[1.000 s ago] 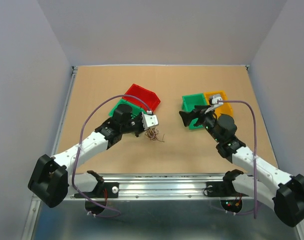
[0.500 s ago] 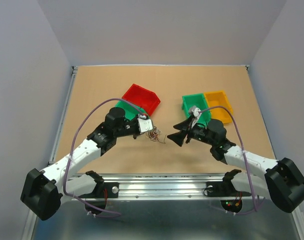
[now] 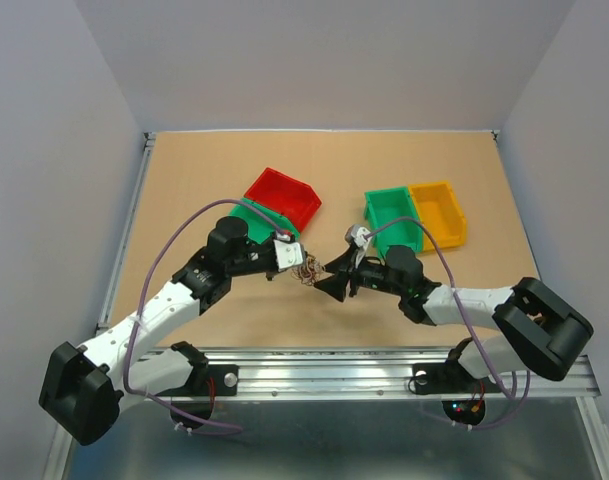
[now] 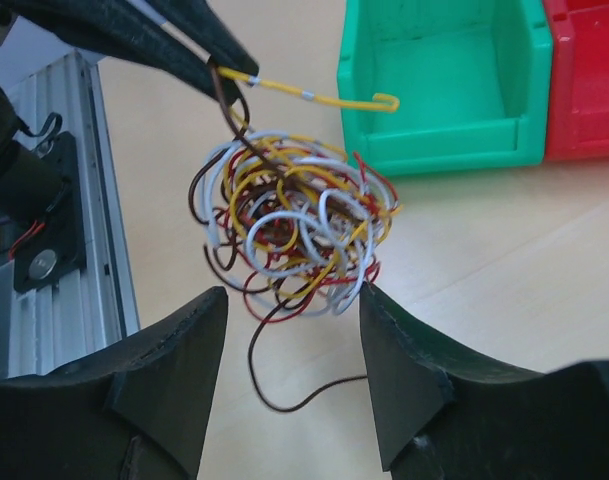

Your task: Untangle the cables

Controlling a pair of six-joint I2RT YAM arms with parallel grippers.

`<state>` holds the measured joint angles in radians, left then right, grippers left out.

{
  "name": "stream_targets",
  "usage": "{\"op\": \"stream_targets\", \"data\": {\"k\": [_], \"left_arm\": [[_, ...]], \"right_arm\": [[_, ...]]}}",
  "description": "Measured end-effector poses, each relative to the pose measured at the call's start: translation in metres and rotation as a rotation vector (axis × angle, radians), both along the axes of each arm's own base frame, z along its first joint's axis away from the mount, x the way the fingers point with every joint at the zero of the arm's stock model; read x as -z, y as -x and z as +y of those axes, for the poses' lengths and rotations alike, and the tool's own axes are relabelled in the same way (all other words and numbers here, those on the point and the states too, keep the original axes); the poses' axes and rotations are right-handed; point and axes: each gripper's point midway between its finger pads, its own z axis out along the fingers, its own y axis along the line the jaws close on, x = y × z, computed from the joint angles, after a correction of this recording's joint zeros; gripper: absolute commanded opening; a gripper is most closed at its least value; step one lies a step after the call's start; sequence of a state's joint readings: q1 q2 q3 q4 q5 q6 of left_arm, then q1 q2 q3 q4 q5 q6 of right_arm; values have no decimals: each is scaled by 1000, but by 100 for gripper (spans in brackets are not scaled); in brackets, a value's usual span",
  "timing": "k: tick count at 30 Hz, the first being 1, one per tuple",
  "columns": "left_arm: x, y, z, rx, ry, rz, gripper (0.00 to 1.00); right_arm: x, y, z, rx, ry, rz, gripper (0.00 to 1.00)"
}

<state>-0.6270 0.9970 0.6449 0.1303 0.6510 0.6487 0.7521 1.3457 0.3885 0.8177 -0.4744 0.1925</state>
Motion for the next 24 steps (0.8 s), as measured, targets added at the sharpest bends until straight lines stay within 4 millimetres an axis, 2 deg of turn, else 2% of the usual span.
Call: {"op": "stream_targets", "data": {"k": [2,3,4,5,6,10,13,15,20,22,24], "left_arm": [[-1,1,0,6,3,0,11],[-1,2,-1,9,4,0,11],[-1,2,-1,12,5,1,11],[-1,3,-1,17,7,2,11],[-1,4,-2,20,7,3,9],[-4,3,-1,6,17,10,6],[-13,-10,9,-88,45,3,6],[-25,-22,24,-185,96,-19,6],[-64,-47,72,-431,254,-113,6],[-78,-57,86,-518,309,-137,6],[-82,-67,96,-587,338,-136,5]], "right_arm": [[-1,-4,4,14,-8,-13,57],[-3,-7,6,26,-17,-24,37],[-4,-8,7,33,-22,-35,24],[-5,-10,8,42,-29,-37,4],[-6,-11,9,43,-31,-43,0],[-10,-16,8,76,-45,-53,0],[-13,-23,6,115,-51,-66,1],[-19,-26,3,142,-61,-78,1],[-51,-34,-11,236,-126,-139,1],[-60,-35,-23,291,-143,-151,1],[-72,-36,-37,360,-164,-160,1]]}}
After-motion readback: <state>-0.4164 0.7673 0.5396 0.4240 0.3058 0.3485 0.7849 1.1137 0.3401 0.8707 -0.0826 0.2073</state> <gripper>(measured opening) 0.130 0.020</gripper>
